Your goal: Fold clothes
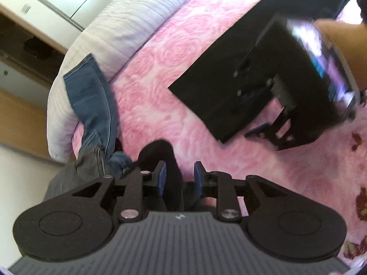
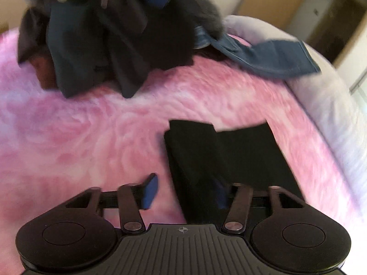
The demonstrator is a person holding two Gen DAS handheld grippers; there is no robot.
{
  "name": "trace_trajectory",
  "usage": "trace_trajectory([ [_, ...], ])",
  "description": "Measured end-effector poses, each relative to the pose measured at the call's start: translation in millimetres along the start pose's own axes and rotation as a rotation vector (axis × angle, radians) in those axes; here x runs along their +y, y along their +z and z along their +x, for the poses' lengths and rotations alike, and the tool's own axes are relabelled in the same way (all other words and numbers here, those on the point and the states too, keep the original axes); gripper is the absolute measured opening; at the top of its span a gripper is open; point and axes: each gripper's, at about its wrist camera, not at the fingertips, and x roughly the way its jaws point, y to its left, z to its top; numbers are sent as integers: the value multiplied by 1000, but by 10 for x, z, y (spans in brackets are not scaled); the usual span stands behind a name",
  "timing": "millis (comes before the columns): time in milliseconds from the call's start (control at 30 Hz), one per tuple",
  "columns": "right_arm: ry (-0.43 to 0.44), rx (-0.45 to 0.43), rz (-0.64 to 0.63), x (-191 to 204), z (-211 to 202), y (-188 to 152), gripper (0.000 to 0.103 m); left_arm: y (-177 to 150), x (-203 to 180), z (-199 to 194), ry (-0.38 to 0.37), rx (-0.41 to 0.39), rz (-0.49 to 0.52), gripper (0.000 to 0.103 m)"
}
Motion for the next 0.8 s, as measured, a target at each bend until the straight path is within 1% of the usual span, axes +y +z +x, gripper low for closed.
trace_trajectory([
  [67,-44,-6,-79,116,108,65,43,-61,-3,-21,2,-3,-19,23],
  [100,-54,-3,-95,131,138,91,40,-78,-17,-34,4,-8,-24,23],
  [133,-53,2,-88,115,155,111,27,-85,-30,-45,3,-15,-29,24],
  [167,-46,8,-73,85,156,121,19,-87,-50,-56,-1,-20,-31,24],
  [267,-10,9,-1,-77,97,153,14,-70,-96,-75,-4,-40,-33,25],
  [367,26,-31,119,-328,-61,228,12,-11,-153,-97,-13,-54,-30,26],
  [433,43,-77,248,-571,-259,231,12,59,-197,-106,-24,-62,-17,26],
  [500,45,-142,411,-871,-523,160,12,169,-263,-108,-43,-76,7,26],
  [567,20,-216,587,-1210,-876,-31,12,324,-349,-115,-57,-103,43,26],
  [667,-77,-316,828,-1717,-1514,-497,12,637,-526,-130,-90,-144,97,27],
  [733,-192,-365,958,-1974,-2040,-968,12,885,-690,-146,-105,-174,143,27],
  [800,-325,-397,1095,-2131,-2548,-1554,12,1163,-889,-172,-123,-203,189,27],
])
